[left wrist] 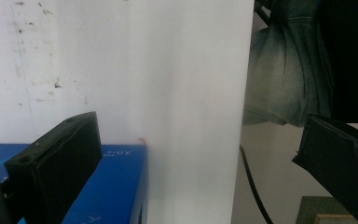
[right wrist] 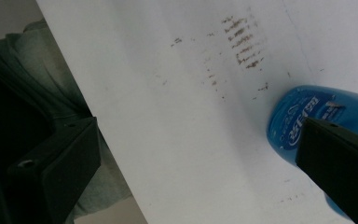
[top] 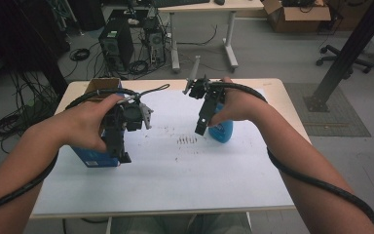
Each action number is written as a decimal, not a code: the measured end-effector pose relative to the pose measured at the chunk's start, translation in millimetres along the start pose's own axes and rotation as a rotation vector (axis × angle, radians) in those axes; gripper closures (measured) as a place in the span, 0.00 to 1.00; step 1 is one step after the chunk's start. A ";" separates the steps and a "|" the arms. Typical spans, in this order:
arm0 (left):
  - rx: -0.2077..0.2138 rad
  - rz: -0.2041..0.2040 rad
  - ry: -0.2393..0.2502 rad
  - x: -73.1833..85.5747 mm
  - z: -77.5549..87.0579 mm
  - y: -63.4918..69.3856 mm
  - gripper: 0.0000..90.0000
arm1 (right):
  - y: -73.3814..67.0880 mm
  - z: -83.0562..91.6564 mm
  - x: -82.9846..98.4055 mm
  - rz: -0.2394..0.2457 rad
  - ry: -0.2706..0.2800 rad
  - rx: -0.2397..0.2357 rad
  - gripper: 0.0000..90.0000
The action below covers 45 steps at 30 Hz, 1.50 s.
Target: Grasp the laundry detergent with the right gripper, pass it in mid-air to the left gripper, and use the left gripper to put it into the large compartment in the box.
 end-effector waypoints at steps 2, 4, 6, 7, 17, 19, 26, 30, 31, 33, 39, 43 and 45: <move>-0.003 -0.006 -0.001 -0.4 0.8 -0.5 0.00 | -2.8 0.6 5.9 0.011 -0.002 0.000 0.00; -0.003 -0.009 -0.002 -1.1 1.8 -0.9 0.00 | -5.0 0.7 12.8 0.014 0.002 -0.001 0.00; -0.009 -0.006 0.003 -2.2 2.2 -0.7 0.00 | -6.4 1.0 19.0 0.008 0.012 0.001 0.00; -0.009 -0.010 0.001 -2.8 2.8 -0.9 0.00 | -6.0 1.6 21.7 0.017 0.011 0.001 0.00; -0.008 -0.013 -0.003 -6.9 4.4 -2.4 0.00 | -0.8 8.7 58.1 -0.001 0.091 -0.017 0.00; -0.013 -0.020 -0.002 -7.8 4.9 -2.9 0.00 | 0.0 10.3 62.5 -0.010 0.109 -0.027 0.00; -0.009 -0.018 -0.003 -9.1 5.4 -2.5 0.00 | 13.0 9.6 85.6 -0.053 0.223 -0.051 0.00; -0.006 -0.016 -0.005 -8.2 5.9 -3.4 0.00 | 18.0 4.5 93.8 -0.071 0.260 -0.067 0.00; -0.007 -0.016 -0.008 -8.0 6.1 -3.8 0.00 | 21.3 0.1 98.9 -0.085 0.284 -0.073 0.00; -0.010 -0.019 0.000 -7.6 5.6 -4.8 0.00 | 24.1 -4.0 103.9 -0.098 0.307 -0.083 0.00; -0.004 -0.015 -0.001 -6.4 5.0 -5.6 0.00 | 32.0 -13.5 115.1 -0.126 0.380 -0.098 0.00; -0.006 -0.013 -0.002 -4.9 4.7 -6.0 0.00 | 36.3 -22.2 122.3 -0.160 0.455 -0.114 0.00; -0.005 -0.012 -0.001 -4.6 4.7 -6.0 0.00 | 37.4 -24.6 123.4 -0.166 0.466 -0.112 0.00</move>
Point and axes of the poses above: each handheld gripper's, and its own axes: z roughly backward along the jaws, x roughly out of its underside, y roughly to its right, the point moved 3 cm from there along -z, roughly forward along the jaws, and after that the axes turned 10 degrees about -z, right-handed, at the moved point
